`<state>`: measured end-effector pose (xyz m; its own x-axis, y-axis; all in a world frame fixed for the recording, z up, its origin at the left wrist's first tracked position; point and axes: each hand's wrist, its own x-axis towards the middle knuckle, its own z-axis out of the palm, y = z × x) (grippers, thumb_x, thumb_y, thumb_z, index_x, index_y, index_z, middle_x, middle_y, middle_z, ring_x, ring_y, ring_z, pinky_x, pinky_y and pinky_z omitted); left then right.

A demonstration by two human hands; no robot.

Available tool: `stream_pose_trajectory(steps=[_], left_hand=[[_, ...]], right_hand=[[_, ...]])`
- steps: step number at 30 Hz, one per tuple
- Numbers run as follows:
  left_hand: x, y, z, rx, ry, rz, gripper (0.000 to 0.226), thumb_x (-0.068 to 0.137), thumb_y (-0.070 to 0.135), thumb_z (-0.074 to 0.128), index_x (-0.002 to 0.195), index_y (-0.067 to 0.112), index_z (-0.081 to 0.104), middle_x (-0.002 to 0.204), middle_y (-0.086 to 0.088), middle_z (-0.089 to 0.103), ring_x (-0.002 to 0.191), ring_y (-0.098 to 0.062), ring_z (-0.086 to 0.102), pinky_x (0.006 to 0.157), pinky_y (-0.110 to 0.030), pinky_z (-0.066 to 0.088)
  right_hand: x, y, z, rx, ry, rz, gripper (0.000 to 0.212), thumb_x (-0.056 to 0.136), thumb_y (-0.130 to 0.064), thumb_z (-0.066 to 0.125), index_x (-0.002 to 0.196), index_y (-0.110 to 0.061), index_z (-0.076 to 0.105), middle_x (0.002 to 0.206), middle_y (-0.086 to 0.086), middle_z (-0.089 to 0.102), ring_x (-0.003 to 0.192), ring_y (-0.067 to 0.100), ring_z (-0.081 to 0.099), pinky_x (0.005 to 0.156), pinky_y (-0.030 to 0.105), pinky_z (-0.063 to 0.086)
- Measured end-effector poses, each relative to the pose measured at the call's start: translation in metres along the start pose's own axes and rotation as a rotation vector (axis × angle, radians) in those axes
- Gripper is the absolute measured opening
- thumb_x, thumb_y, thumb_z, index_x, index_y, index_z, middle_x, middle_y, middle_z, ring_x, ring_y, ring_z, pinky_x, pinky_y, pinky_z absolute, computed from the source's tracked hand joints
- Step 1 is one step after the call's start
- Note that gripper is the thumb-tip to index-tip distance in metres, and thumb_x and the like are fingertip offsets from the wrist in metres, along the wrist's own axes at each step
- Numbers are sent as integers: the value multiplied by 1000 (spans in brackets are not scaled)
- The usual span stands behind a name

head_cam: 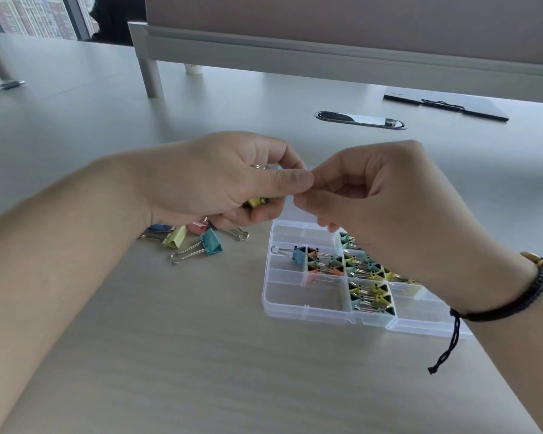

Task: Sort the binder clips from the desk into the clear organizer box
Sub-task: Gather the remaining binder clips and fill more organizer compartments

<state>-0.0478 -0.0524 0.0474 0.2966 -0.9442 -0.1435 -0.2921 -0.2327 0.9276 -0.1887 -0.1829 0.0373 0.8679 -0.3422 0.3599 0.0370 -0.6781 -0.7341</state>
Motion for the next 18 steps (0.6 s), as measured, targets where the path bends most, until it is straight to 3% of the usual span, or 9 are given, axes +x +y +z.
stream_pose_trajectory(steps=[3, 6, 8, 11, 15, 18], left_hand=[[1, 0, -3, 59, 63, 17, 24, 76, 38, 64, 83, 15, 63, 51, -3, 46, 36, -11, 23, 39, -18, 28], [1, -1, -7, 149, 99, 37, 21, 75, 39, 69, 79, 18, 70, 47, 2, 46, 46, -20, 32, 65, -41, 39], [1, -2, -8, 215, 107, 28, 23, 75, 40, 69, 81, 18, 73, 52, -1, 48, 51, -20, 39, 55, -30, 41], [1, -1, -6, 260, 74, 23, 23, 74, 39, 70, 82, 18, 74, 55, -3, 48, 42, -11, 35, 37, -17, 30], [0, 1, -7, 292, 50, 5, 24, 74, 36, 72, 84, 14, 73, 48, 3, 45, 37, -8, 32, 36, -15, 29], [-2, 2, -7, 410, 29, 11, 20, 70, 38, 77, 79, 20, 75, 53, -1, 49, 40, -9, 37, 40, -17, 36]], right_hand=[[0, 1, -3, 17, 24, 51, 7, 78, -23, 80, 72, -23, 75, 62, -2, 72, 53, 15, 67, 59, 36, 58], [0, 1, -4, 73, 39, 73, 8, 77, -18, 81, 78, -21, 73, 65, 0, 73, 56, 19, 70, 63, 46, 61], [-1, 1, -2, 60, 46, 59, 10, 77, -18, 81, 79, -24, 72, 67, -2, 73, 59, 19, 70, 67, 47, 60], [-2, 1, 2, 39, 29, 37, 13, 76, -14, 80, 78, -25, 73, 69, -1, 73, 59, 17, 68, 63, 38, 59], [-2, 1, 0, 2, -16, 45, 15, 75, -11, 80, 75, -25, 74, 70, -5, 74, 61, 14, 69, 60, 26, 56], [-3, -2, -2, -108, -129, 79, 15, 74, -12, 78, 70, -26, 76, 64, -11, 73, 57, 7, 68, 59, 24, 57]])
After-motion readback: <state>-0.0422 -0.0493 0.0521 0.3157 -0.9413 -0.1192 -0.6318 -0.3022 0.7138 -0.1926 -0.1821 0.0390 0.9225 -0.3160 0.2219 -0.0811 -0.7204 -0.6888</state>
